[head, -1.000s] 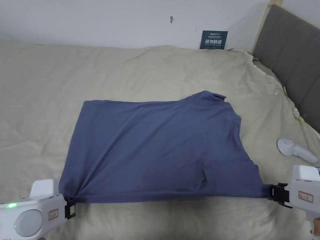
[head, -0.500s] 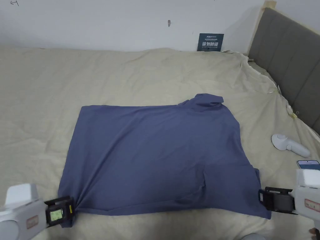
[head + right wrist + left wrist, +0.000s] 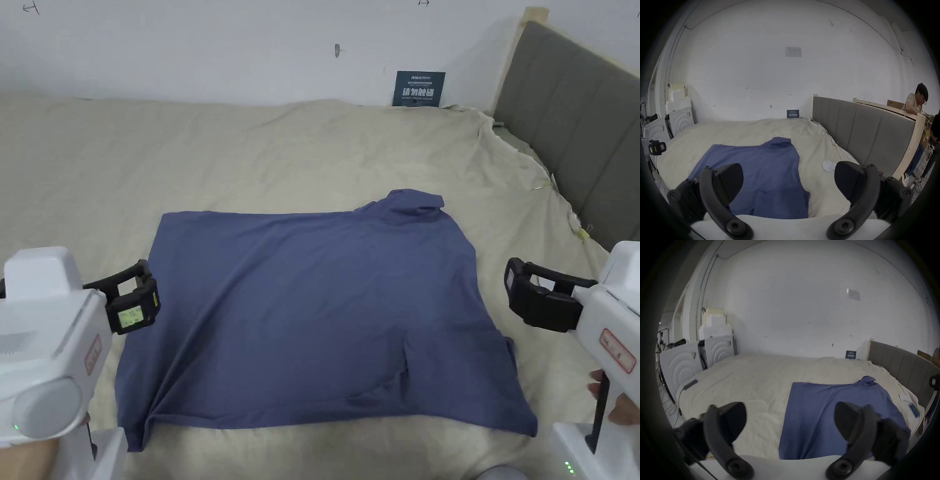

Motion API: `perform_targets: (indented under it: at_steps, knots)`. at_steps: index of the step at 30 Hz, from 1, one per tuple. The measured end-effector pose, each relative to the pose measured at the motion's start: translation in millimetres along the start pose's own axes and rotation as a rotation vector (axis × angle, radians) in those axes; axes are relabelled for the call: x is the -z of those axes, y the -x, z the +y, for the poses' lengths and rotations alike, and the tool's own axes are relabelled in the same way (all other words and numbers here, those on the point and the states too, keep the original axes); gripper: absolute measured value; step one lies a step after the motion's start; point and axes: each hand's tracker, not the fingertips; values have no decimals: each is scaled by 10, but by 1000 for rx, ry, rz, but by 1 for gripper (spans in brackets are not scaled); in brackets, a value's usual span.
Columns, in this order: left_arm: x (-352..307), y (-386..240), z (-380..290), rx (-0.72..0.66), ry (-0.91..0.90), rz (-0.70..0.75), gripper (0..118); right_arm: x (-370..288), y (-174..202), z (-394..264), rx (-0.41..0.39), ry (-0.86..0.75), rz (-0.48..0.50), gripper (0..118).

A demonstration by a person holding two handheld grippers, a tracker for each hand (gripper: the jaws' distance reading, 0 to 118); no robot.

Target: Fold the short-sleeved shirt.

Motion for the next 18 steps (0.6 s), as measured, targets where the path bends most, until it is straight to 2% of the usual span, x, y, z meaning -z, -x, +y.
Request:
perform_targets:
  at_steps: [1, 2, 3, 4, 5, 7, 8, 9, 10, 13, 18]
  knots:
    - [-13, -40, -2, 13, 1, -1, 73, -24, 37, -12, 14, -17, 17, 87]
    - [-37, -51, -14, 24, 4, -11, 60, -45, 71, -23, 20, -28, 22, 71]
    - [-52, -68, -21, 27, -3, -31, 46, -62, 99, -31, 19, -38, 23, 52]
    - [-66, -76, -24, 24, -11, -51, 25, -76, 122, -36, 17, -46, 21, 25]
    - [-82, -86, -23, 22, -11, -51, 16, -109, 178, -35, 15, -56, 17, 14]
    - [-110, -109, -27, 23, -23, -57, 11, -127, 210, -41, 15, -69, 9, 10]
    - [-122, -121, -33, 22, -28, -58, 1, -132, 217, -44, 13, -73, 4, 4]
    - [-127, -125, -33, 19, -30, -69, 0, -155, 265, -26, 12, -72, 8, 3]
    - [-122, -117, -28, 12, -15, -84, 0, -159, 272, -25, 12, -68, 9, 0]
    - [-139, -125, -41, -19, -7, -107, 0, -182, 307, -22, 16, -65, 13, 0]
    - [-129, -127, -56, 6, 7, -107, 0, -211, 363, -13, 3, -62, 20, 0]
